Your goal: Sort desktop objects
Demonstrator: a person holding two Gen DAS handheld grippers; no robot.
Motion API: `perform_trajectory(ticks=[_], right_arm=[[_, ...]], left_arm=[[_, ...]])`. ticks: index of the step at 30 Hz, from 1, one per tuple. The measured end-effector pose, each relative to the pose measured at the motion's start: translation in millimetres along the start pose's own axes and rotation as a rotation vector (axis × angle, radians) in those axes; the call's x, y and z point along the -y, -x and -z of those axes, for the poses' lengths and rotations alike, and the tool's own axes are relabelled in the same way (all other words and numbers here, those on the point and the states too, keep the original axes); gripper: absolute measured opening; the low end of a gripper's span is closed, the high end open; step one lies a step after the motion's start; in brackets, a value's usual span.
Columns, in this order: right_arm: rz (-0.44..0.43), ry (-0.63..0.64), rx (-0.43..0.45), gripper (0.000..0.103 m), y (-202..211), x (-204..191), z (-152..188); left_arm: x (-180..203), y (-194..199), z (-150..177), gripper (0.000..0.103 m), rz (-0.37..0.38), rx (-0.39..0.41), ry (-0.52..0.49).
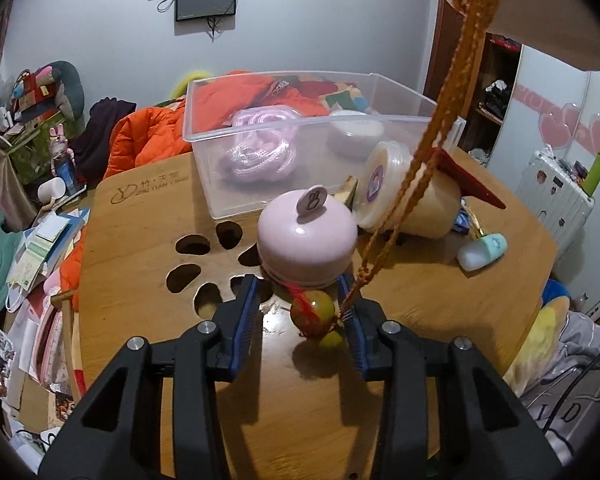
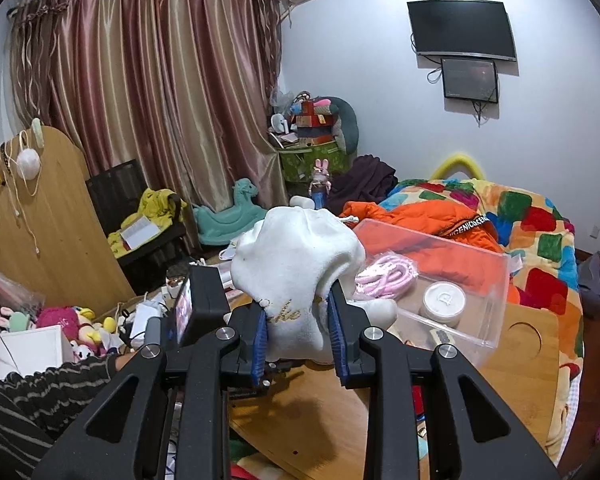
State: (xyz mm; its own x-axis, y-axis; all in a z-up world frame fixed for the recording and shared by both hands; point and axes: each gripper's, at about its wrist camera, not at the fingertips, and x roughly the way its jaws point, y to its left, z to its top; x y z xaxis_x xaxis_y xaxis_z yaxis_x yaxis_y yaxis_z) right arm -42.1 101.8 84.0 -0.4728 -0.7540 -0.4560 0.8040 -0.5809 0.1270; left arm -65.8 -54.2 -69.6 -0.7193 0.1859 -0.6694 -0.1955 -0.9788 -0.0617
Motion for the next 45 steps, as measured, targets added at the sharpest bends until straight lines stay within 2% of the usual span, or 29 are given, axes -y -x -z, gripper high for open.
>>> perform_trajectory(ticks=[2,3,13,18,23,29,35,45], right_arm=[[-0.003,0.004,0.0,0.024,1,0,0],[0.0,0.007,0.001,0.024,2,0,0],[0.059,-0.021,0.022,0.024,8,21,-4],[0.112,-0.039,0.013,0.024,2,43,-5],[0.157,-0.075,-0.007,0.024,-12,71,-5],[0.207,-0.122,-0.04,0.024,-39,109,-1],[0.244,-0.146,-0.096,0.024,-67,141,10],[0.283,-0.095,-0.139,0.024,-93,151,21]], left_arm=[[0,0,-2,0.021,0.009,0.0,0.009],[0,0,-4,0.019,0.018,-0.002,0.009],[-6,26,-27,0.018,0.007,0.077,0.037],[-20,41,-57,0.018,0.019,0.144,0.075],[-31,36,-87,0.018,0.031,0.165,0.096],[-38,6,-107,0.018,0.05,0.115,0.113],[-35,-22,-112,0.018,0.048,0.05,0.098],[-32,-49,-116,0.018,0.043,-0.005,0.086]])
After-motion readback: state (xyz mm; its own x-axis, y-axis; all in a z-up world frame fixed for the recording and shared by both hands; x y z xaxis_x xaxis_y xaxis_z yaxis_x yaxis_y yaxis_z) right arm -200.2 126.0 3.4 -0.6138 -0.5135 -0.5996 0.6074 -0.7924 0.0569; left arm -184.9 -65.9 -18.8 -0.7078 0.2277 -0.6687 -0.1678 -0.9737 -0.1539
